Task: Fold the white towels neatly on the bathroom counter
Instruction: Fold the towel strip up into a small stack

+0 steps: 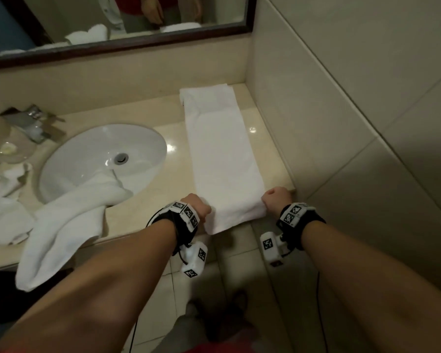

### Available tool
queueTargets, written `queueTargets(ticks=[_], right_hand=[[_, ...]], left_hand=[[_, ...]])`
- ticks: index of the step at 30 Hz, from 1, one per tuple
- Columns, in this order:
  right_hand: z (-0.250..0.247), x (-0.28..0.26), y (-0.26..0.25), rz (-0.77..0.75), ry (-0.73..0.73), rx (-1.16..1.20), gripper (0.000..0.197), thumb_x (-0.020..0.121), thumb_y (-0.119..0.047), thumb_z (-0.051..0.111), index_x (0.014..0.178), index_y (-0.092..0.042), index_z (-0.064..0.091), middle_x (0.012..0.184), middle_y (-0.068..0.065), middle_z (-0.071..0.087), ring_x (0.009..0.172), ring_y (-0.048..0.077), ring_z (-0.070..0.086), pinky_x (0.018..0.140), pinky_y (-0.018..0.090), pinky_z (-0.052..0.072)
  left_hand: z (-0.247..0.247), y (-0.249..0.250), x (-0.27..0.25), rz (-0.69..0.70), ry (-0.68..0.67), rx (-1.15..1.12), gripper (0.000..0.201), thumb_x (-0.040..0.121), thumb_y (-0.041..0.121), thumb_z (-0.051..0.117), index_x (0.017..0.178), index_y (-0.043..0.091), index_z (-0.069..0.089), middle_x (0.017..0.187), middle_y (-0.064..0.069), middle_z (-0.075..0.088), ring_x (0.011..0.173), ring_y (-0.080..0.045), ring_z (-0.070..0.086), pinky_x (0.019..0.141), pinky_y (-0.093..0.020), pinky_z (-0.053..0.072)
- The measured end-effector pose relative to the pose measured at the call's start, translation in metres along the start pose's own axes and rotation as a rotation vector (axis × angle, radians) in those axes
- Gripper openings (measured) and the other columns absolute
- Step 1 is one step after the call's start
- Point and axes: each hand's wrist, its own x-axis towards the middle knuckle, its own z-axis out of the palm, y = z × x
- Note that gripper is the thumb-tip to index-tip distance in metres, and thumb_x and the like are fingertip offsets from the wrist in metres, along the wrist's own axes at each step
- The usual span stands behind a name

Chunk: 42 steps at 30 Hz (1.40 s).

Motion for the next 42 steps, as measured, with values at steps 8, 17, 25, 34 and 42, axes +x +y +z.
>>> queueTargets(ticks=[8,17,25,34,42], right_hand=[[0.018,0.008,0.031,0.116,-0.015,0.151,0.035,0.085,-0.011,0.063,0.118,0.001,0.063,0.118,0.017,0.065,0.108,0.033,0.061,0.084,0.033,0.047],[0.019,0.012,0.045,0.011,-0.102,0.054,0.033,0.088,-0.011,0.065,0.119,0.000,0.061,0.117,0.015,0.064,0.108,0.030,0.059,0.090,0.035,0.045],[0.013,0.001,0.043,-0.009,-0.066,0.155,0.011,0.087,-0.011,0.067,0.083,-0.009,0.056,0.096,0.010,0.059,0.087,0.021,0.054,0.073,0.030,0.040],[0.012,-0.013,0.048,0.049,-0.100,0.407,0.021,0.086,-0.008,0.066,0.098,-0.015,0.049,0.107,0.012,0.057,0.096,0.033,0.059,0.079,0.059,0.054],[0.013,-0.027,0.050,0.072,-0.210,0.533,0.002,0.093,-0.016,0.059,0.094,-0.017,0.059,0.098,0.012,0.064,0.077,0.023,0.060,0.058,0.033,0.051]], left_hand=[[0.023,-0.017,0.005,-0.066,-0.114,0.000,0.040,0.090,0.023,0.062,0.121,-0.001,0.063,0.116,-0.018,0.065,0.102,-0.030,0.064,0.084,-0.034,0.051],[0.037,-0.027,0.008,-0.189,-0.198,-0.289,0.031,0.091,0.024,0.067,0.116,0.006,0.064,0.099,-0.009,0.061,0.088,-0.030,0.062,0.080,-0.050,0.057],[0.040,-0.028,0.004,-0.232,-0.156,-0.463,0.018,0.093,0.022,0.063,0.102,0.006,0.062,0.092,-0.013,0.064,0.082,-0.027,0.065,0.085,-0.052,0.055],[0.046,-0.040,0.003,-0.314,-0.190,-0.711,0.008,0.093,0.008,0.054,0.091,0.004,0.061,0.094,-0.015,0.063,0.084,-0.031,0.061,0.081,-0.047,0.056],[0.052,-0.046,-0.002,-0.262,-0.219,-0.842,0.023,0.093,-0.002,0.044,0.082,0.016,0.050,0.087,-0.008,0.055,0.076,-0.024,0.060,0.063,-0.036,0.058]])
